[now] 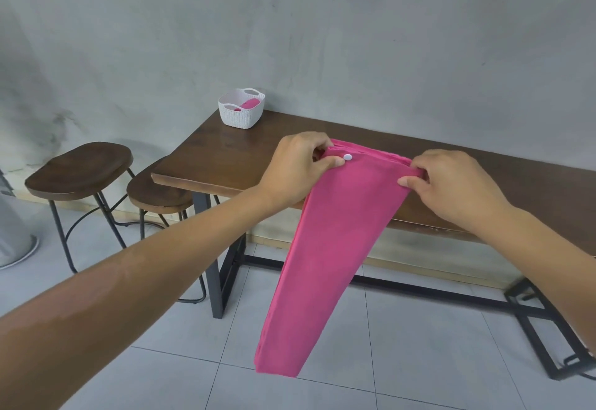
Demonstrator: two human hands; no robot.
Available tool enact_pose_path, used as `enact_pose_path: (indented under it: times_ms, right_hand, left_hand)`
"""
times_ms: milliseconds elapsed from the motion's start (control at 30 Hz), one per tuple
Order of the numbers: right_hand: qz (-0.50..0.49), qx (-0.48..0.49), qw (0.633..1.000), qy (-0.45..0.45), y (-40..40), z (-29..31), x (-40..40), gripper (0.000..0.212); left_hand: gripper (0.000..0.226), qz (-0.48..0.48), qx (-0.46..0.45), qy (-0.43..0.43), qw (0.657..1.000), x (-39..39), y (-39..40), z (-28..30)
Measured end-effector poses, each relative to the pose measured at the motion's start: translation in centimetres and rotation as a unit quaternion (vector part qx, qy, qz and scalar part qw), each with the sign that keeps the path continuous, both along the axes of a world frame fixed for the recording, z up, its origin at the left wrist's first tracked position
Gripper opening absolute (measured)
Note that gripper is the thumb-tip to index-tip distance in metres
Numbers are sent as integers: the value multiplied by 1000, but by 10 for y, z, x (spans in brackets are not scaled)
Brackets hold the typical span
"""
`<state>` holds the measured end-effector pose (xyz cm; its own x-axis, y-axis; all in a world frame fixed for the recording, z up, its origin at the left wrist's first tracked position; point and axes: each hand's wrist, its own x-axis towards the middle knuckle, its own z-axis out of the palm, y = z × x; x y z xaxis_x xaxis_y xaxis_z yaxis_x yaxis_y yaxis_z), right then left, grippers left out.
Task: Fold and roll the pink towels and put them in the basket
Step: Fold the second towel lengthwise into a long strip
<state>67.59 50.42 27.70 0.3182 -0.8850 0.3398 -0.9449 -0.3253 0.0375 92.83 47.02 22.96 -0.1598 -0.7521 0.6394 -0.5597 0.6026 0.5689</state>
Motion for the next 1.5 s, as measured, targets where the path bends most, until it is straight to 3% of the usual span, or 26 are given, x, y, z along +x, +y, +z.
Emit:
enact_pose_path:
  times_ms: [467,567,667,767,800,867,933,1033,1100,1167,1267,1500]
  right_hand:
    - [-17,9,999,-27,-1,-14,6,24]
    - [-29,17,998,-44,-8,-31,1,22]
    - [-21,30,991,-126,-15,-48,-4,25]
    - [-63,64,981,-171,-30,-66,-9,43]
    - [-76,63,978,-182,-38,-74,-11,41]
    - [-95,42,969,-223,-55,-88,-15,16]
    - [-107,55,927,-356,-71,-102,-19,3]
    - [-98,117,789,-595,-93,-118,-20,4]
    - [-98,107,725,-673,-112,-129,-20,7]
    - [-102,72,690,-713,-131,-140,-21,8]
    - [-100,30,668,-737,-160,-158,-26,10]
    - [-95,20,703,-704,-216,-195,-38,20]
  left_hand:
    - [14,-50,48,63,996,5,-9,-20]
    - [34,-41,101,103,989,-3,-15,-30]
    - [43,-18,154,110,982,-9,-28,-42]
    - [16,30,168,32,985,-17,-47,-56]
    - [12,37,172,24,984,-21,-53,-61]
    - [16,34,184,37,982,-31,-67,-71]
    - [16,-15,240,132,962,-40,-81,-79]
    - [12,-86,317,282,901,-60,-102,-88]
    - [7,-84,320,324,887,-77,-116,-95]
    - [6,-63,314,344,883,-95,-132,-103]
    - [12,-32,303,355,884,-117,-162,-115]
    - [18,36,297,344,890,-149,-222,-151]
